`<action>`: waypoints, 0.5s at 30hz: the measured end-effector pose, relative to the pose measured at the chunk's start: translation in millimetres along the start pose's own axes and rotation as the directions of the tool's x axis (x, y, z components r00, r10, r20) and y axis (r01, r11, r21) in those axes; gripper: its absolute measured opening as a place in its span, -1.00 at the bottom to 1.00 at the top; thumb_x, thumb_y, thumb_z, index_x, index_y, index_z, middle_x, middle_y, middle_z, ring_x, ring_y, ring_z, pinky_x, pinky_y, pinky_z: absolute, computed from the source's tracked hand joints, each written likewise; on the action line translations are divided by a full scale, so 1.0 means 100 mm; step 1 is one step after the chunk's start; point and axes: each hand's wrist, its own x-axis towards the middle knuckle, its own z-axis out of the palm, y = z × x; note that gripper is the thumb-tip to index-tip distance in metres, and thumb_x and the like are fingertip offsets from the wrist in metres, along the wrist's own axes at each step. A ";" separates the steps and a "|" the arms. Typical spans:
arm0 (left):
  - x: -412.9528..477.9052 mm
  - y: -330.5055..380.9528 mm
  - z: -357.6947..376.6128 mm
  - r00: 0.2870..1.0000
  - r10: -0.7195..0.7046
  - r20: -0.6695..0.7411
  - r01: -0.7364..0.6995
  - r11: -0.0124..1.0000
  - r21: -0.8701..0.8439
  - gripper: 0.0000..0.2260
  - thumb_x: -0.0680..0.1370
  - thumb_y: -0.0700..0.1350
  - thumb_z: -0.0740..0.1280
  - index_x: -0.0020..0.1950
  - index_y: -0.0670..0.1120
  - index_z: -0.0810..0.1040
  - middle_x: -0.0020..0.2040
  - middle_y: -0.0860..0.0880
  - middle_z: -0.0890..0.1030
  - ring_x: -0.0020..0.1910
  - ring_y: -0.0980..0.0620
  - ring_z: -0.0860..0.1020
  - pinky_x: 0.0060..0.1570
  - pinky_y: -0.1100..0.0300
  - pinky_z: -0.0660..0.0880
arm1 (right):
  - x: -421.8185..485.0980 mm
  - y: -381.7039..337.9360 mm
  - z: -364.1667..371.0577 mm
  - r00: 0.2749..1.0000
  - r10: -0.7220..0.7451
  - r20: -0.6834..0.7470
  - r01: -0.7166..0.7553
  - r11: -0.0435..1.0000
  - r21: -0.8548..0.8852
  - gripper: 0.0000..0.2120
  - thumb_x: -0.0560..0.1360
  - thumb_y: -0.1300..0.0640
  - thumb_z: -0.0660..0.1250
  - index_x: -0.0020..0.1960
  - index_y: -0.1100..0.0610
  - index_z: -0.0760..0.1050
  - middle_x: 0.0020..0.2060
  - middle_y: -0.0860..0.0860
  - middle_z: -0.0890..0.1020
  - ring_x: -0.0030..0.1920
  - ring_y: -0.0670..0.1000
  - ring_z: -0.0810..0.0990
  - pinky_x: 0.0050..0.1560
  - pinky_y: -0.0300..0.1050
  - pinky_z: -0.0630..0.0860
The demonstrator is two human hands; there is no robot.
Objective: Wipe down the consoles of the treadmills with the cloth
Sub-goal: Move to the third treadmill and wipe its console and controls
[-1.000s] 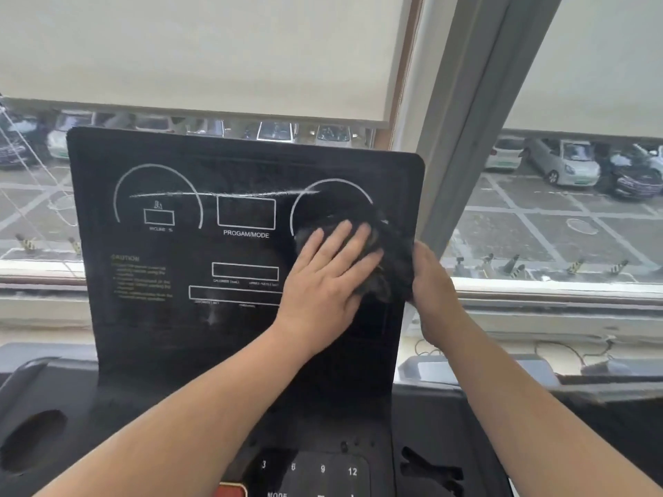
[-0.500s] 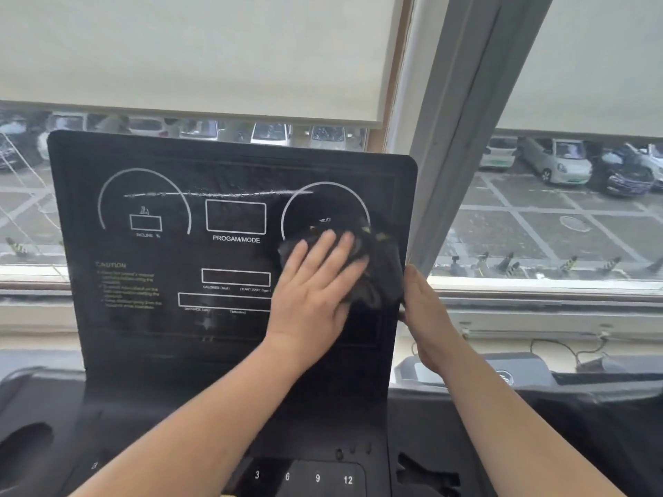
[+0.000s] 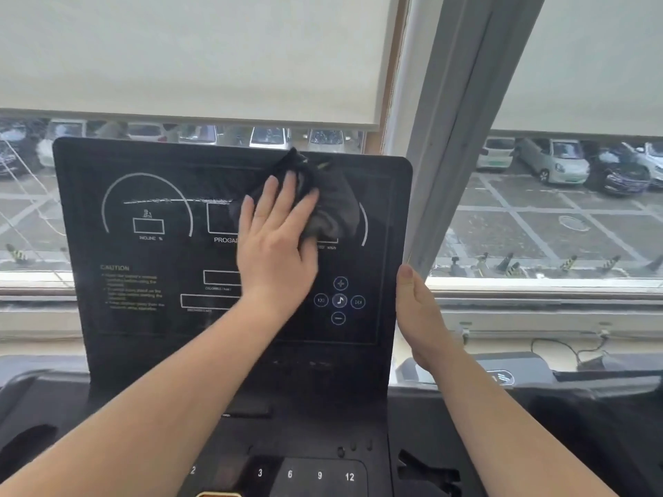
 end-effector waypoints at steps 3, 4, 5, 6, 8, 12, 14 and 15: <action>-0.18 0.32 0.16 0.998 0.051 0.045 -0.051 0.999 0.001 -0.47 0.51 -0.15 0.37 0.50 0.01 0.49 0.61 -0.06 0.34 0.62 -0.14 0.23 0.59 -0.18 0.10 | 0.01 0.00 0.03 0.999 -0.033 -0.028 0.034 0.999 0.016 -0.67 0.73 -0.17 0.00 0.17 -0.23 0.55 0.08 -0.30 0.67 0.11 -0.41 0.57 0.12 -0.38 0.43; -0.26 0.38 0.21 0.984 0.156 0.085 -0.158 0.987 0.007 -0.48 0.50 -0.16 0.38 0.48 0.02 0.51 0.59 -0.05 0.36 0.61 -0.14 0.25 0.58 -0.19 0.14 | 0.01 0.00 0.03 0.999 -0.042 -0.030 0.043 0.999 0.027 -0.69 0.73 -0.15 0.03 0.18 -0.22 0.55 0.07 -0.29 0.68 0.13 -0.37 0.59 0.09 -0.39 0.46; -0.33 0.40 0.24 0.955 0.273 0.119 -0.276 0.961 0.012 -0.50 0.49 -0.18 0.39 0.45 0.02 0.54 0.58 -0.04 0.39 0.60 -0.13 0.28 0.57 -0.18 0.17 | 0.00 0.00 0.02 0.999 -0.043 -0.027 0.044 0.998 0.047 -0.73 0.74 -0.12 0.08 0.21 -0.21 0.56 0.06 -0.30 0.69 0.14 -0.33 0.61 0.05 -0.41 0.50; -0.34 0.38 0.24 0.914 0.378 0.151 -0.384 0.923 0.011 -0.52 0.50 -0.19 0.39 0.43 0.03 0.56 0.56 -0.03 0.42 0.58 -0.12 0.31 0.55 -0.17 0.21 | -0.01 -0.02 0.01 0.999 -0.042 -0.018 0.043 0.997 0.061 -0.76 0.73 -0.10 0.13 0.24 -0.20 0.56 0.05 -0.32 0.70 0.13 -0.33 0.62 0.00 -0.45 0.52; -0.18 0.30 0.21 0.828 0.531 0.181 -0.543 0.839 0.020 -0.56 0.53 -0.20 0.38 0.41 0.03 0.58 0.54 -0.03 0.45 0.56 -0.11 0.36 0.54 -0.17 0.25 | -0.02 -0.04 0.01 0.999 -0.043 -0.018 0.044 0.998 0.055 -0.76 0.71 -0.14 0.16 0.25 -0.19 0.56 0.04 -0.34 0.70 0.10 -0.35 0.62 -0.06 -0.48 0.53; 0.37 0.34 0.16 0.842 0.517 0.157 -0.536 0.836 0.120 -0.54 0.55 -0.19 0.41 0.45 0.03 0.54 0.55 -0.06 0.44 0.56 -0.15 0.35 0.56 -0.19 0.21 | -0.01 -0.01 0.03 0.998 -0.016 -0.055 0.017 1.000 0.016 -0.67 0.70 -0.25 0.01 0.19 -0.27 0.54 0.06 -0.33 0.66 0.10 -0.37 0.59 0.00 -0.43 0.46; 0.41 0.48 0.18 0.900 0.418 0.125 -0.432 0.895 0.115 -0.51 0.55 -0.20 0.42 0.47 0.03 0.51 0.57 -0.05 0.41 0.58 -0.15 0.31 0.59 -0.19 0.16 | -0.02 -0.02 0.04 0.998 -0.022 -0.059 0.023 1.000 0.019 -0.69 0.71 -0.21 0.00 0.15 -0.30 0.53 0.02 -0.39 0.65 0.04 -0.44 0.58 -0.08 -0.51 0.47; 0.35 0.54 0.21 0.913 0.390 0.118 -0.402 0.910 0.105 -0.50 0.55 -0.20 0.41 0.48 0.02 0.50 0.58 -0.06 0.39 0.59 -0.15 0.29 0.59 -0.19 0.14 | -0.02 -0.03 0.03 0.998 -0.028 -0.057 0.029 0.999 0.023 -0.69 0.71 -0.21 0.01 0.16 -0.29 0.54 0.01 -0.39 0.66 0.03 -0.46 0.58 -0.11 -0.54 0.48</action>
